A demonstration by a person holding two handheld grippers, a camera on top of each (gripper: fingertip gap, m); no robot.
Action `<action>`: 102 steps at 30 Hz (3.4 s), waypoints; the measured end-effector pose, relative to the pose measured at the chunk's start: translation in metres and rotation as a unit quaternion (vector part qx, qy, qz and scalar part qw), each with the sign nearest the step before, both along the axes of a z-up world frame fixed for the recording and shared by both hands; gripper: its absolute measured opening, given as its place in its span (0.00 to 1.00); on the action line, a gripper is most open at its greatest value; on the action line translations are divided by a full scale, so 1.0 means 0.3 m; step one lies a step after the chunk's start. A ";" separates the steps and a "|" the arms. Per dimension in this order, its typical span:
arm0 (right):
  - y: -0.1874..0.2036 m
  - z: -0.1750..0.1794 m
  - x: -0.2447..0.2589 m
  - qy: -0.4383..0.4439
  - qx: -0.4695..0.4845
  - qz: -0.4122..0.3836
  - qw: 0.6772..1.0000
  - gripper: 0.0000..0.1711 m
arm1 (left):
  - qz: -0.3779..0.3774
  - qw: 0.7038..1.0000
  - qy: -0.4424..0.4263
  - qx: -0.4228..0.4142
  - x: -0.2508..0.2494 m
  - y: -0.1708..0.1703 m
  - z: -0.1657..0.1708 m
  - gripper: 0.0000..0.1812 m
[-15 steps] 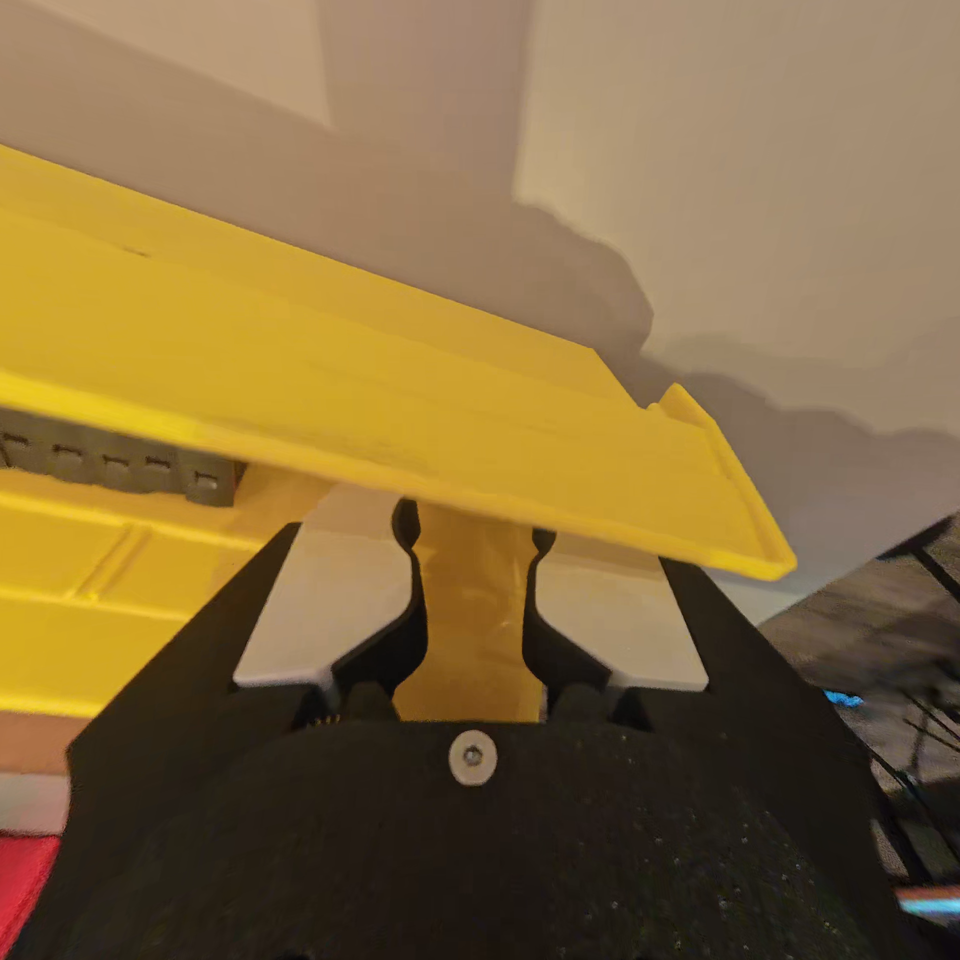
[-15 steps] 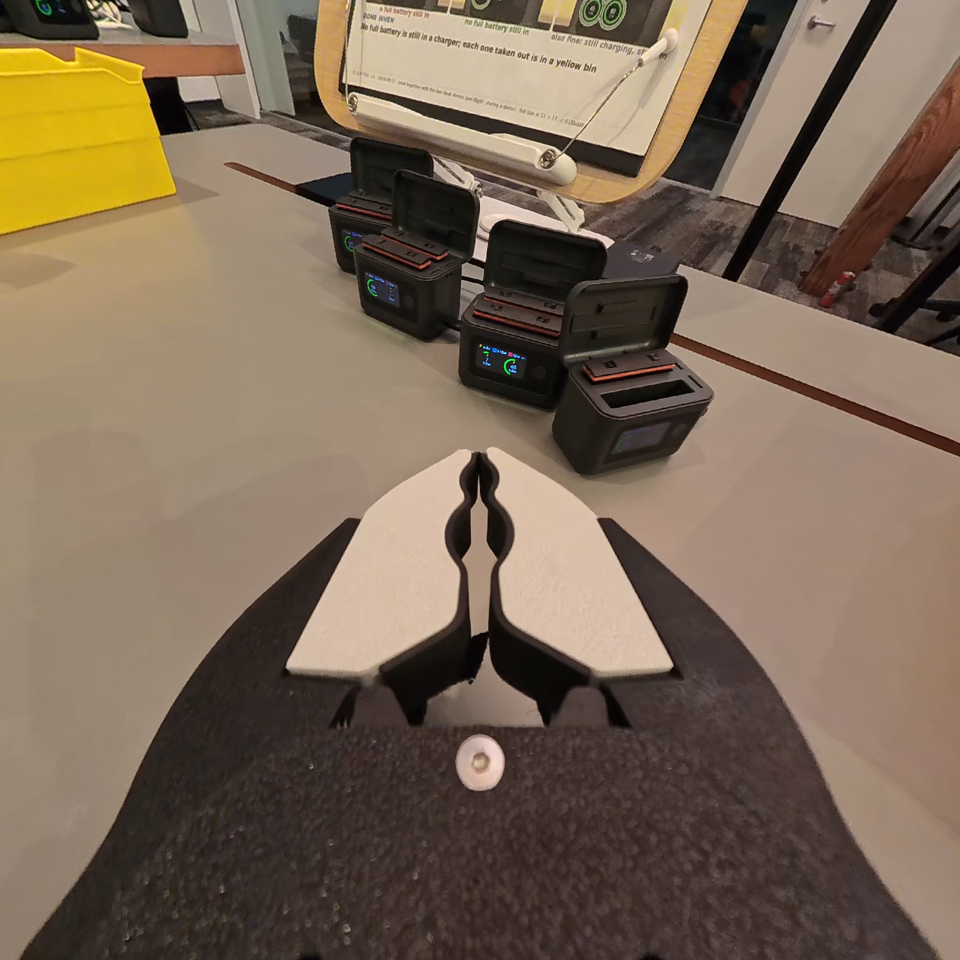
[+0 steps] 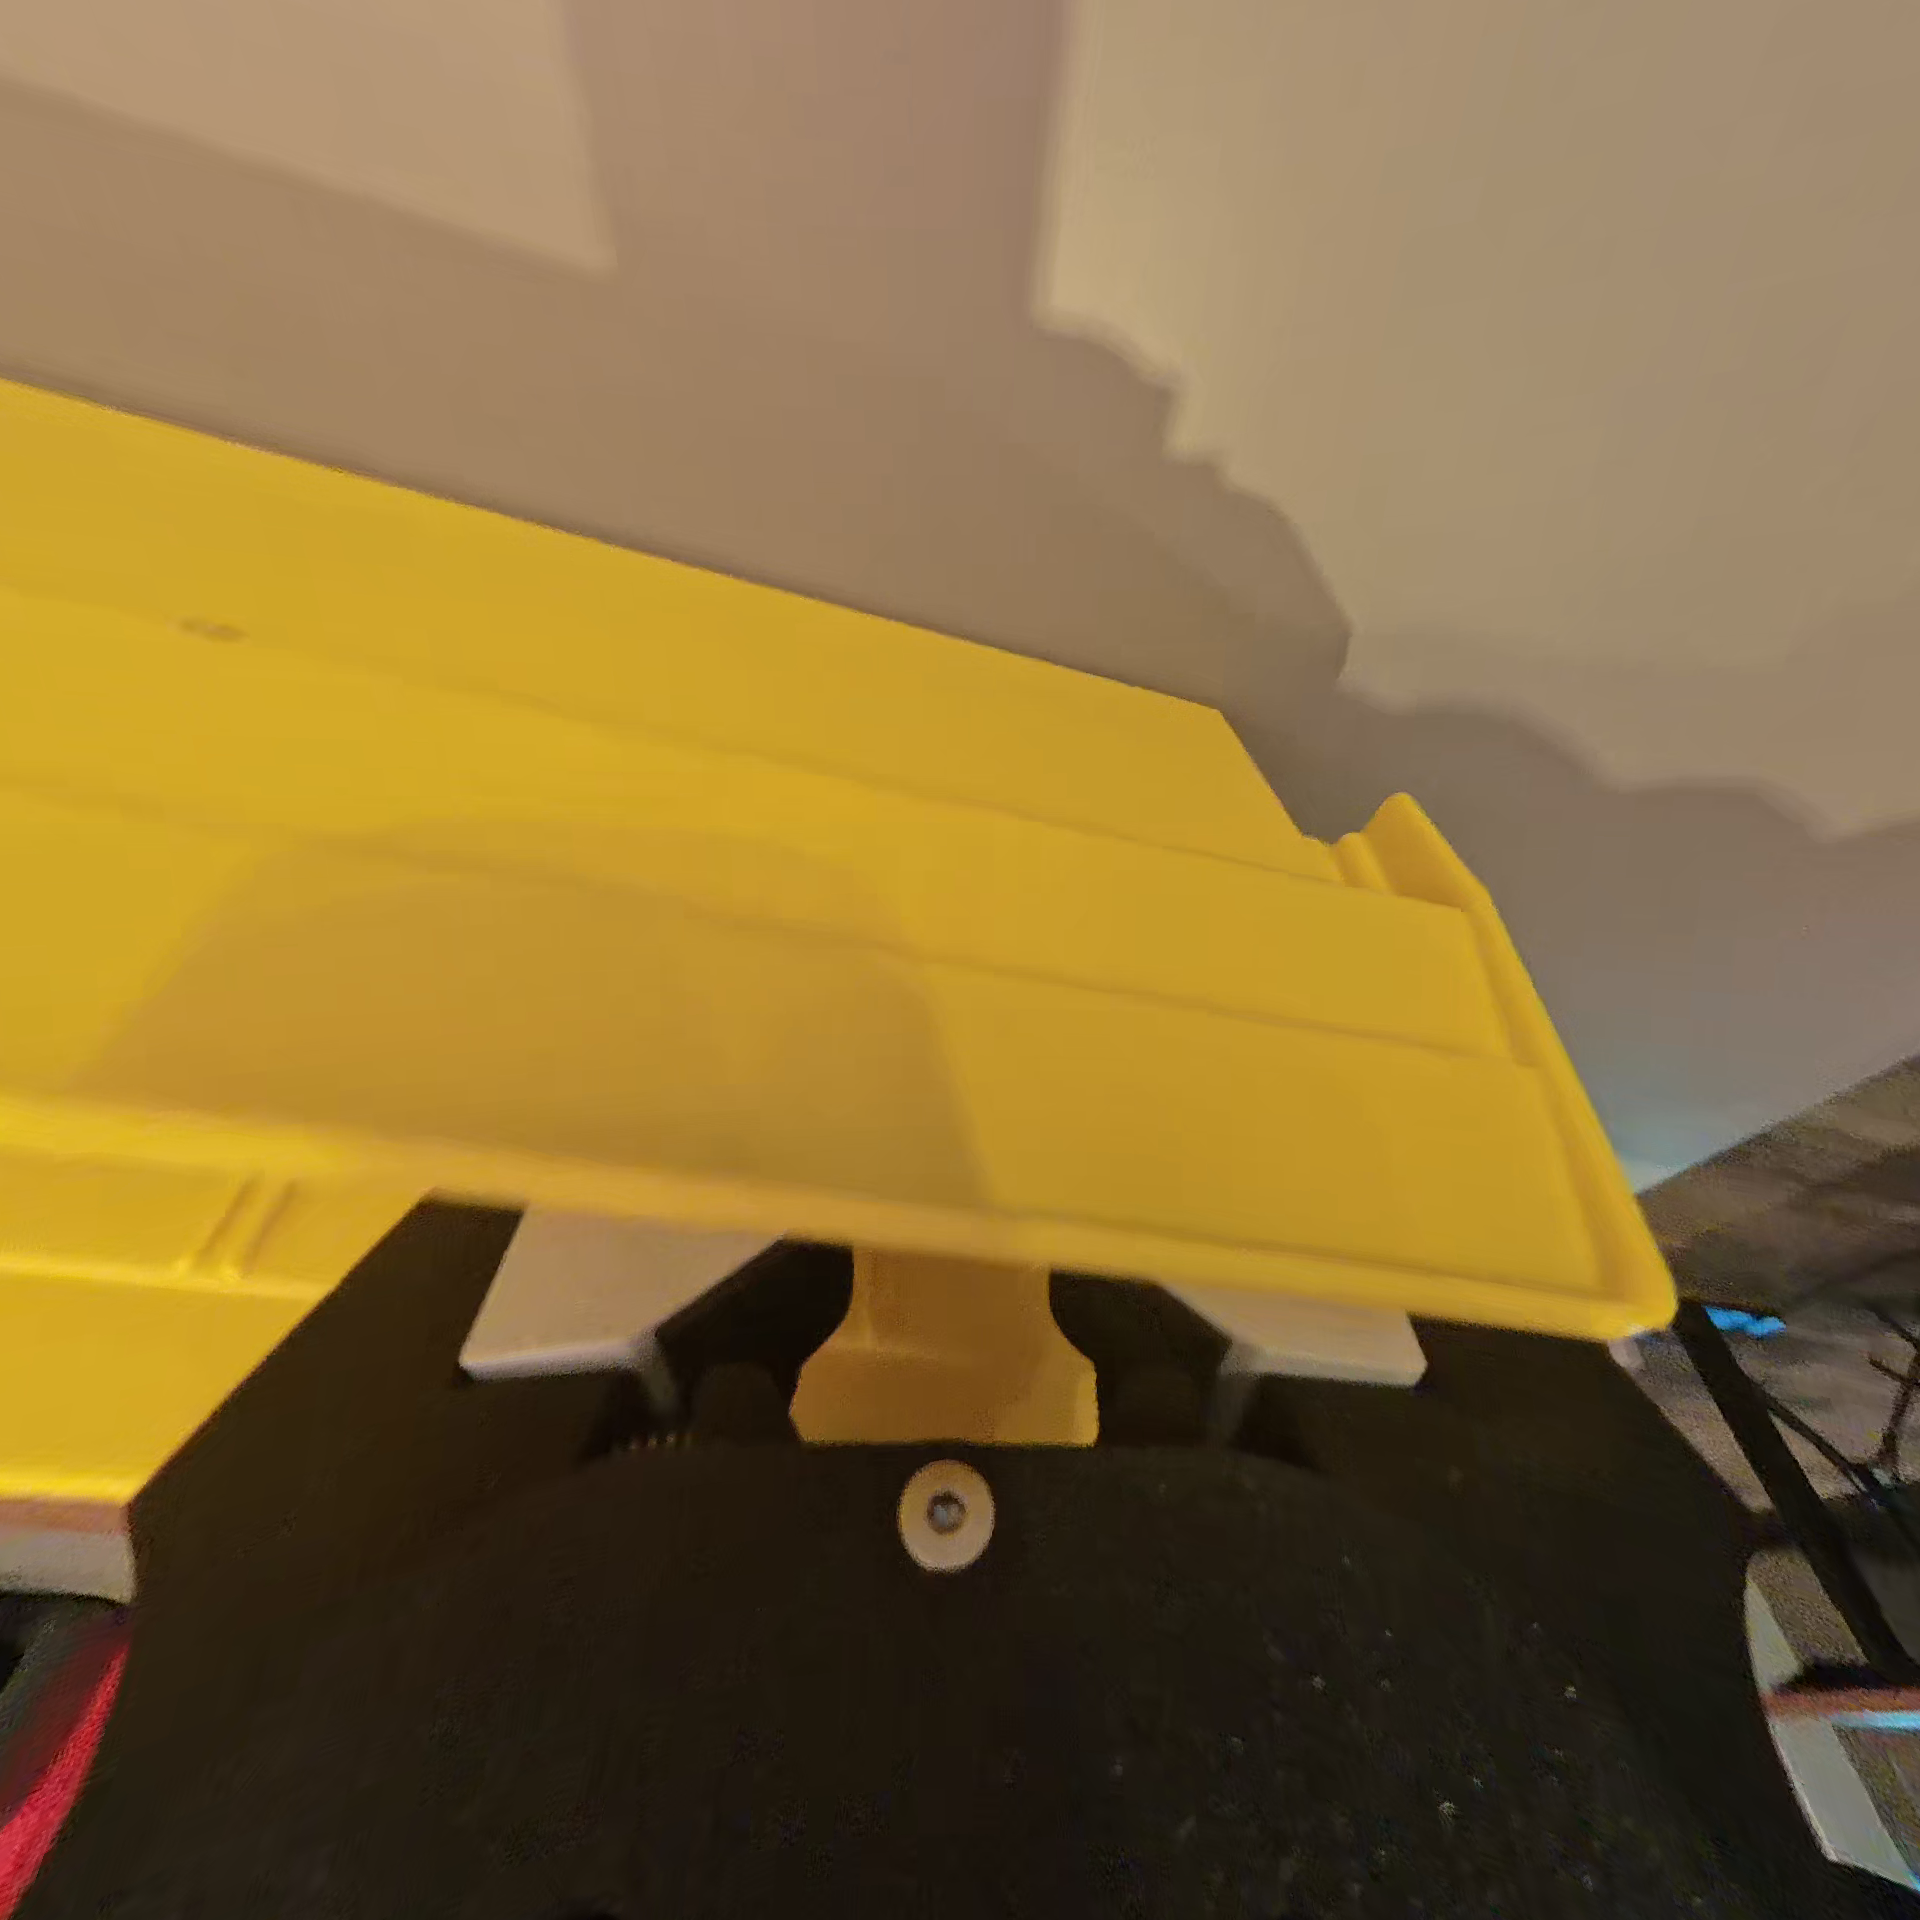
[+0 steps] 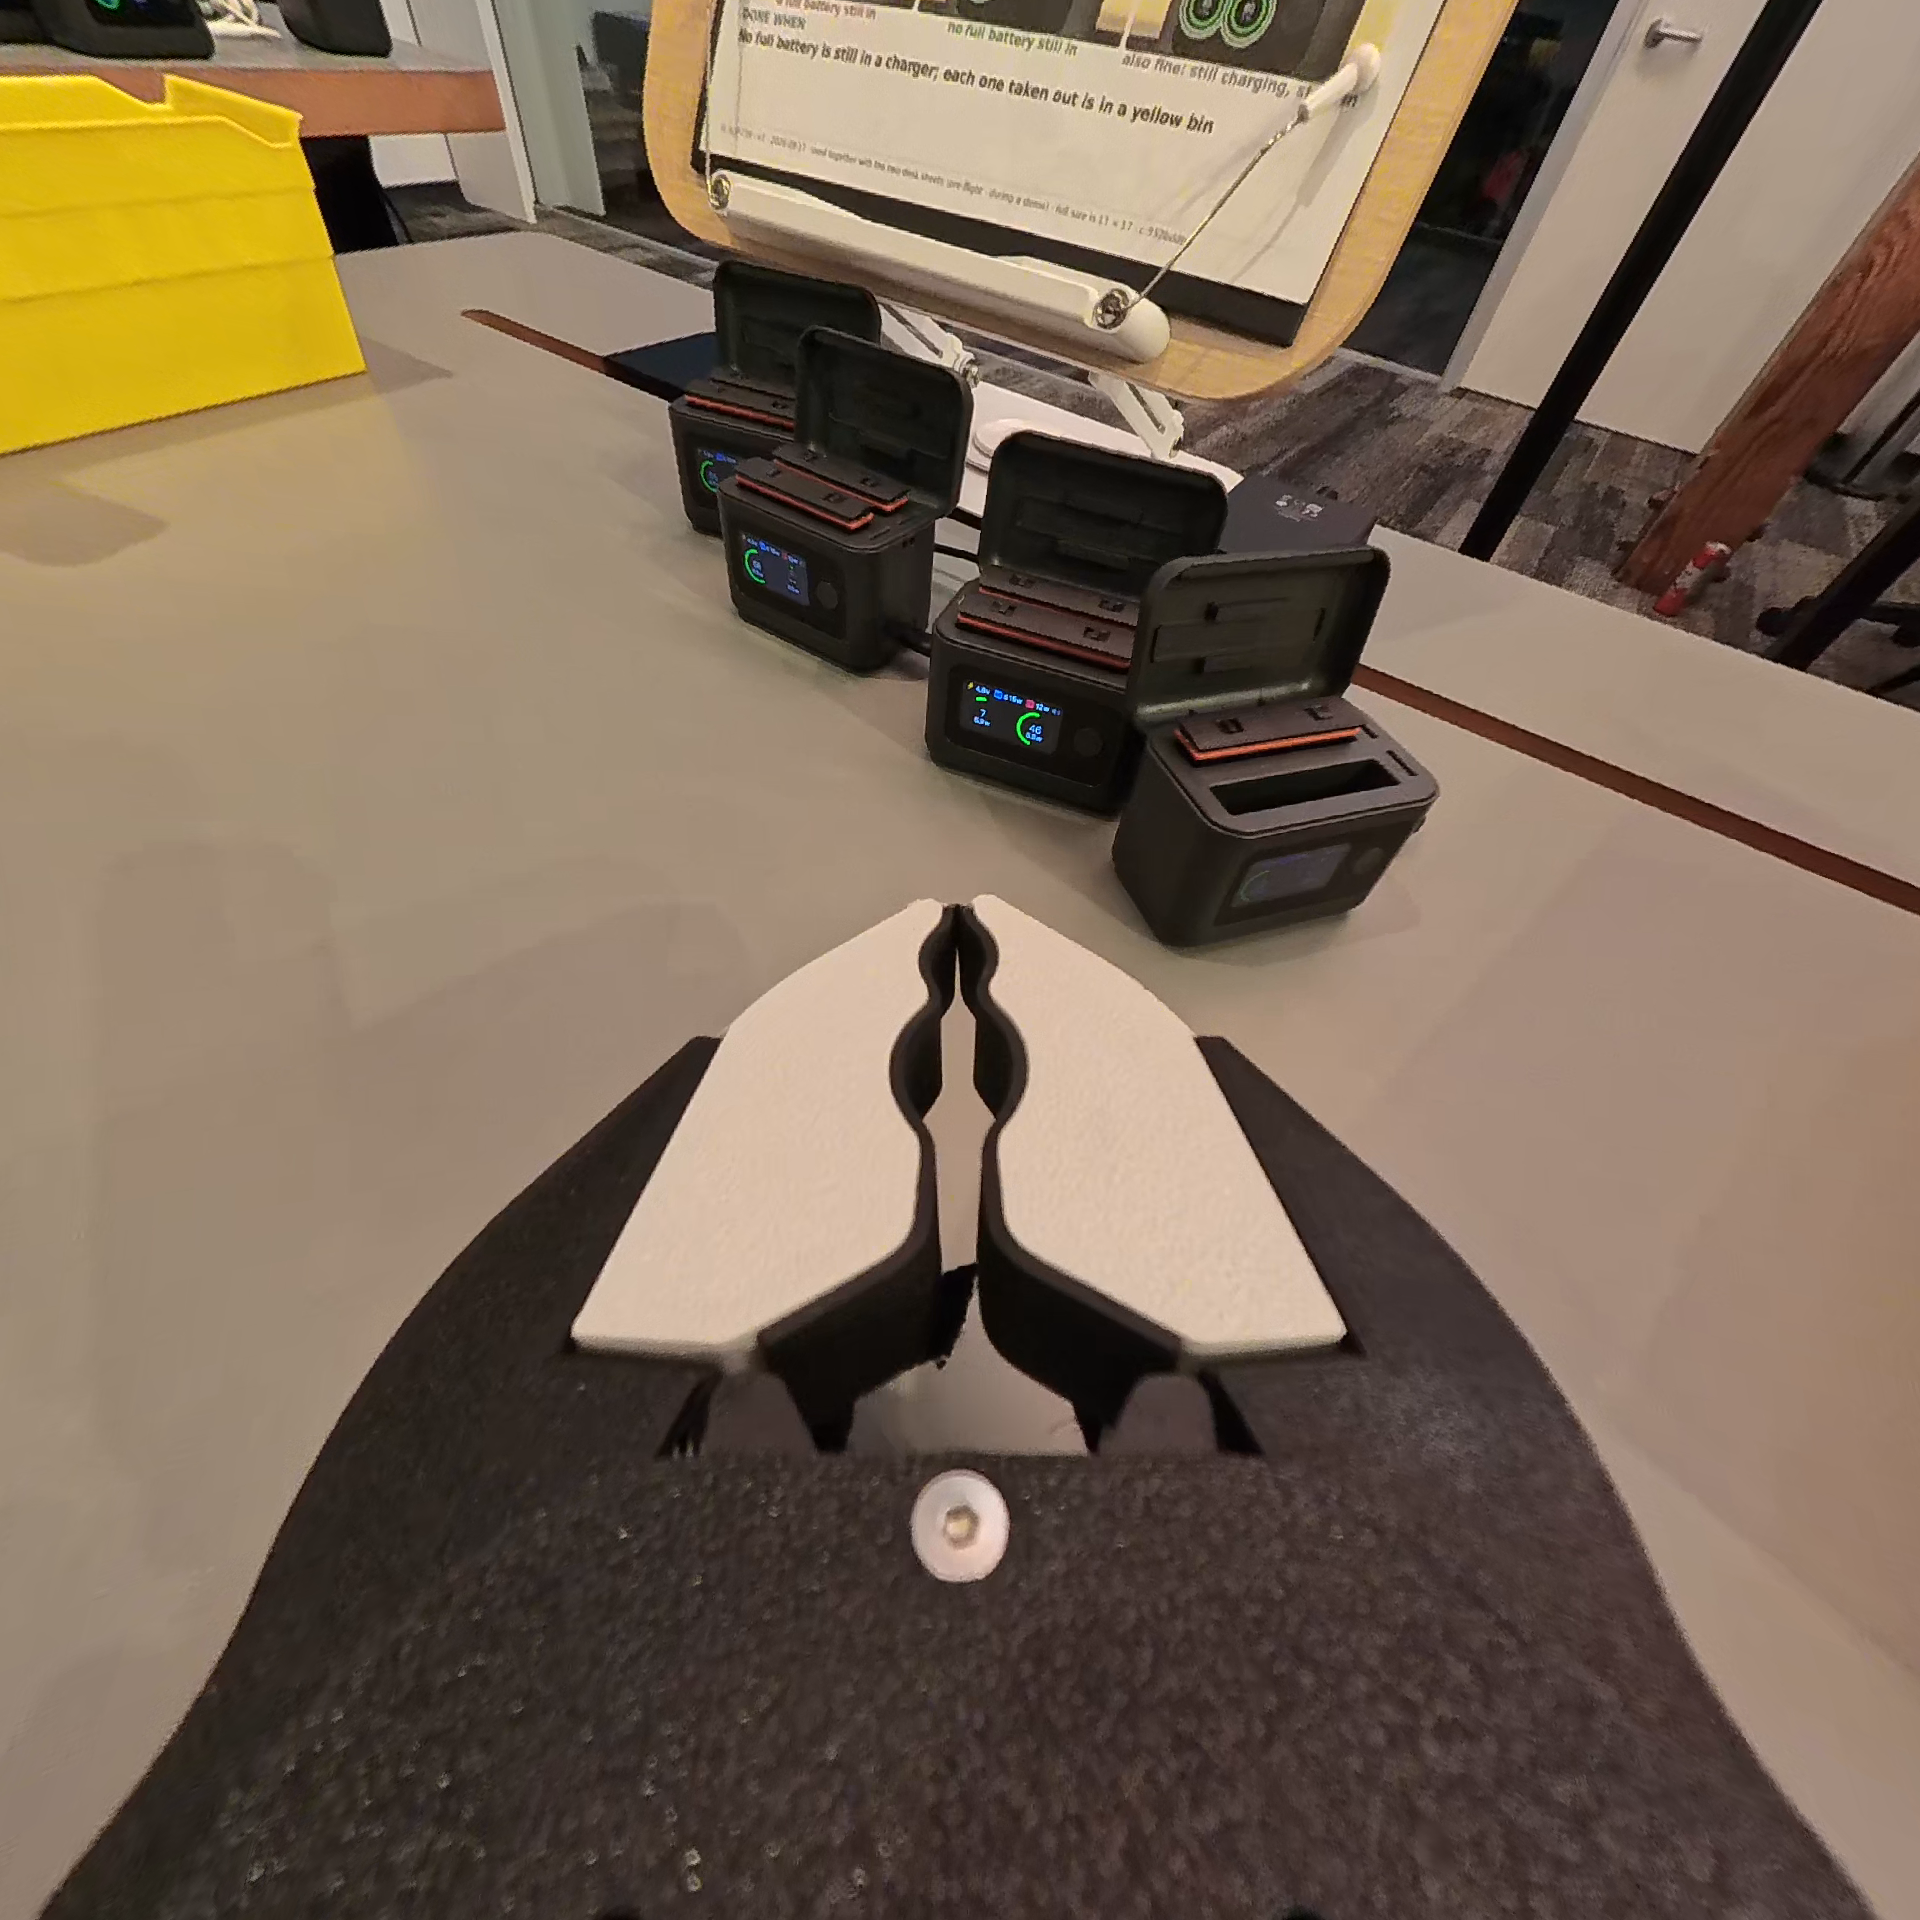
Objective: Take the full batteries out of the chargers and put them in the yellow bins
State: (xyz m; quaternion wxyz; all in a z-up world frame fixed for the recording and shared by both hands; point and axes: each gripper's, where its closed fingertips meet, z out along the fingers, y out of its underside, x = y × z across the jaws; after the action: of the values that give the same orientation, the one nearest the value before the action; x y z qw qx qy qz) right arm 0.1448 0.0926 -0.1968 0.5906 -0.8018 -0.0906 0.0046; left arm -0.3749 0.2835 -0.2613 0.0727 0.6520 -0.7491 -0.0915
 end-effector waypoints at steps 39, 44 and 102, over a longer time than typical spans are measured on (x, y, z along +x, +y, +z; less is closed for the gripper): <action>0.034 0.230 -0.531 0.263 -0.012 0.377 0.888 0.06 | -0.220 0.677 -0.675 0.192 1.193 -0.588 0.467 0.30; -0.047 0.276 -0.495 0.130 0.110 0.403 0.899 0.06 | -0.073 0.640 -0.760 -0.086 1.203 -0.659 0.530 0.30; 0.236 0.073 0.242 -0.469 -0.276 0.452 0.707 0.09 | -0.054 0.707 -0.700 -0.087 1.311 -0.694 0.236 0.06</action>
State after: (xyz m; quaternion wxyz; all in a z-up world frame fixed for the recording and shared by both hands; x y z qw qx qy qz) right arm 0.2175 0.1634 -0.1748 0.1522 -0.6910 -0.7020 -0.0806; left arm 0.0186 0.0753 -0.1905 -0.4210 0.4778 -0.6236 0.4534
